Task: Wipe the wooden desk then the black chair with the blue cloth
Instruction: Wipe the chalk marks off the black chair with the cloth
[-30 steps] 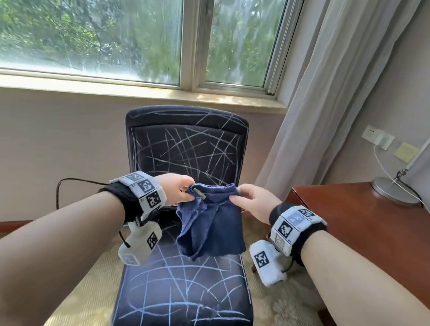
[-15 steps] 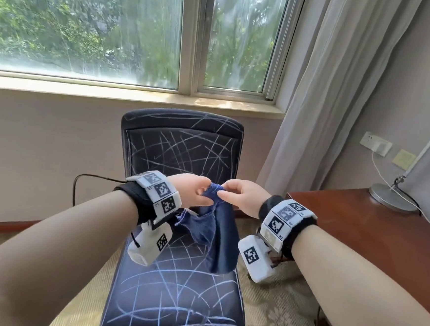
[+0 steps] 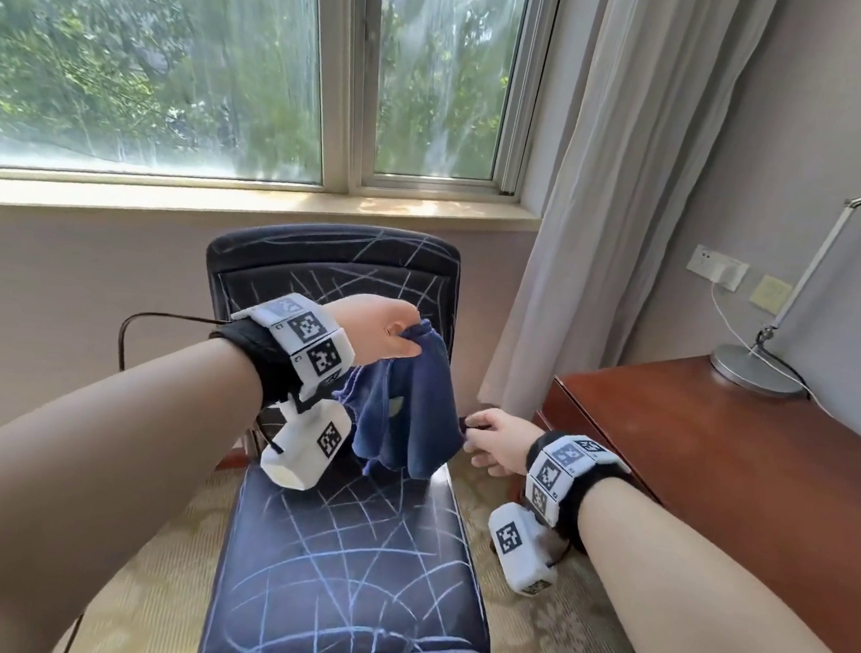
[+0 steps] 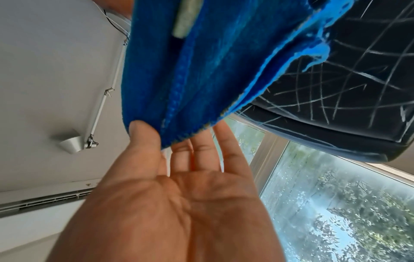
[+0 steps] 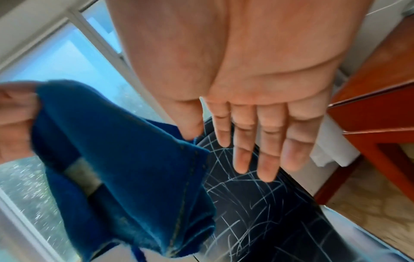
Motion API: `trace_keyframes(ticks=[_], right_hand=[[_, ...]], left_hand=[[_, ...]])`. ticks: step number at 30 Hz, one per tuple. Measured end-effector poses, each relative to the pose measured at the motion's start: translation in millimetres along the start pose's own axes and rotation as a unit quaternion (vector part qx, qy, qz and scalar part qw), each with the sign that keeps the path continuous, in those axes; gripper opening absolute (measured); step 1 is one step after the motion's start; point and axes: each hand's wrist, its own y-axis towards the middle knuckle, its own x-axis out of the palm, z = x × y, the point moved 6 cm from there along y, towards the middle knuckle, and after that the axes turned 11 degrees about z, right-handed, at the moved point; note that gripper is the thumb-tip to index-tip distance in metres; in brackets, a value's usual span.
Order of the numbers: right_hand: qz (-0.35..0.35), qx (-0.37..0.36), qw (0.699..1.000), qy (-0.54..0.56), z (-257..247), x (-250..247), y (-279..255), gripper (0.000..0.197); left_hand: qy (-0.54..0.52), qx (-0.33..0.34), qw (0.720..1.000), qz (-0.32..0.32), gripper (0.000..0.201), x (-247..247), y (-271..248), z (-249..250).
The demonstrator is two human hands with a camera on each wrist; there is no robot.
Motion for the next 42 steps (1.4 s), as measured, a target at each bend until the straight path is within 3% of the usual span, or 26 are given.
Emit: trace_keyframes(ticks=[4, 9, 12, 17, 21, 24, 27, 31, 35, 37, 40, 42], right_hand=[[-0.038, 0.119, 0.980, 0.155, -3.4, 19.4, -0.3, 0.049], [-0.002, 0.076, 0.950, 0.303, -33.1, 18.7, 5.0, 0.017], [0.008, 0.067, 0.934, 0.350, -42.8, 11.9, 6.8, 0.014], [-0.045, 0.070, 0.957, 0.277, -49.9, 36.0, 6.5, 0.010], [-0.069, 0.070, 0.982, 0.158, -58.5, 72.3, 10.9, 0.034], [-0.075, 0.070, 0.983, 0.153, -68.2, 91.0, 13.3, 0.045], [-0.080, 0.073, 0.972, 0.209, -78.3, 96.5, 8.6, 0.019], [-0.100, 0.016, 0.965, 0.242, -92.2, 88.5, 4.6, 0.019], [0.019, -0.099, 0.967, 0.233, -108.6, 56.7, 9.5, 0.015], [0.044, -0.176, 0.960, 0.213, -123.6, 43.7, 5.6, 0.017], [0.018, -0.284, 0.948, 0.140, -150.9, 36.0, -9.4, 0.019], [-0.010, -0.325, 0.943, 0.076, -164.9, 38.0, -20.7, 0.021]], left_hand=[[-0.008, -0.006, 1.000, 0.015, 0.027, -13.0, -0.9, -8.6], [-0.002, -0.034, 0.999, 0.025, 0.028, -18.5, -7.8, -29.9], [-0.007, -0.068, 0.997, 0.027, 0.027, -19.4, -17.5, -49.9], [-0.005, -0.082, 0.996, 0.027, 0.029, -24.7, -28.4, -58.7], [0.029, -0.069, 0.997, 0.036, 0.032, -38.1, -29.2, -52.6], [0.043, -0.068, 0.996, 0.048, 0.032, -49.0, -32.5, -58.9], [0.035, -0.078, 0.995, 0.056, 0.030, -53.7, -41.7, -70.5], [0.024, -0.100, 0.994, 0.037, 0.029, -48.4, -57.2, -87.5], [0.030, -0.120, 0.992, -0.027, 0.028, -36.4, -74.5, -107.3], [0.034, -0.137, 0.986, -0.086, 0.028, -25.8, -84.0, -117.5], [0.020, -0.164, 0.973, -0.160, 0.034, -11.2, -94.3, -124.9], [0.008, -0.159, 0.977, -0.144, 0.035, -9.5, -90.0, -121.7]])
